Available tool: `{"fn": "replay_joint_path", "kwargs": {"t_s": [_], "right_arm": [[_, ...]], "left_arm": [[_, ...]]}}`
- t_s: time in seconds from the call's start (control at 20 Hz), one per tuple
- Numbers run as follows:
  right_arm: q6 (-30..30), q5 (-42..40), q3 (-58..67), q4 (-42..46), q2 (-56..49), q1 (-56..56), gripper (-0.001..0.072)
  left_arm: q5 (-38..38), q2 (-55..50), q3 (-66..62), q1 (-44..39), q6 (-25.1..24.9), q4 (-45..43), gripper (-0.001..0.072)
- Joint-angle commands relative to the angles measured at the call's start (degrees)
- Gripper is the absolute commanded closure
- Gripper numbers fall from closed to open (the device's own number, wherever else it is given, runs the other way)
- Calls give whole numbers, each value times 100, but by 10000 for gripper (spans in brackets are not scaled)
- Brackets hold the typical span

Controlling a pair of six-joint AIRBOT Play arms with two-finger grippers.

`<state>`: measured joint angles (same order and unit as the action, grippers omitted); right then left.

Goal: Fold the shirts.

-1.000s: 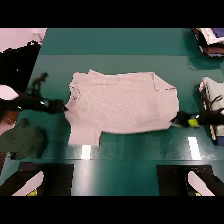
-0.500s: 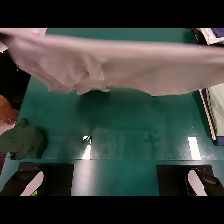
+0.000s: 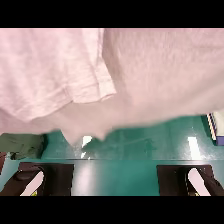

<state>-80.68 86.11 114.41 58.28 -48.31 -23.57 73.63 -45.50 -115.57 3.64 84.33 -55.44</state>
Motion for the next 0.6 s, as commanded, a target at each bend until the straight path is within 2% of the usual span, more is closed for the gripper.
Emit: {"fn": "replay_joint_path", "kwargs": {"t_s": [0.0,0.15,0.3,0.45,0.55], "right_arm": [[-356,1001,350,24,-970,332,701],[-507,1285,-649,142,-1742,1003,701],[-651,1357,-1615,710,-2592,1637,700],[-667,911,-2149,787,-3508,1996,700],[-667,365,-2194,774,-4162,2114,700]], "left_arm": [[387,-378,1073,4,26,-28,682],[874,-1338,1880,4,-46,-33,682],[1187,-2511,2168,2,-74,-28,682],[1154,-3709,2166,2,-76,-26,682],[772,-4380,2166,4,-105,-4,682]]}}
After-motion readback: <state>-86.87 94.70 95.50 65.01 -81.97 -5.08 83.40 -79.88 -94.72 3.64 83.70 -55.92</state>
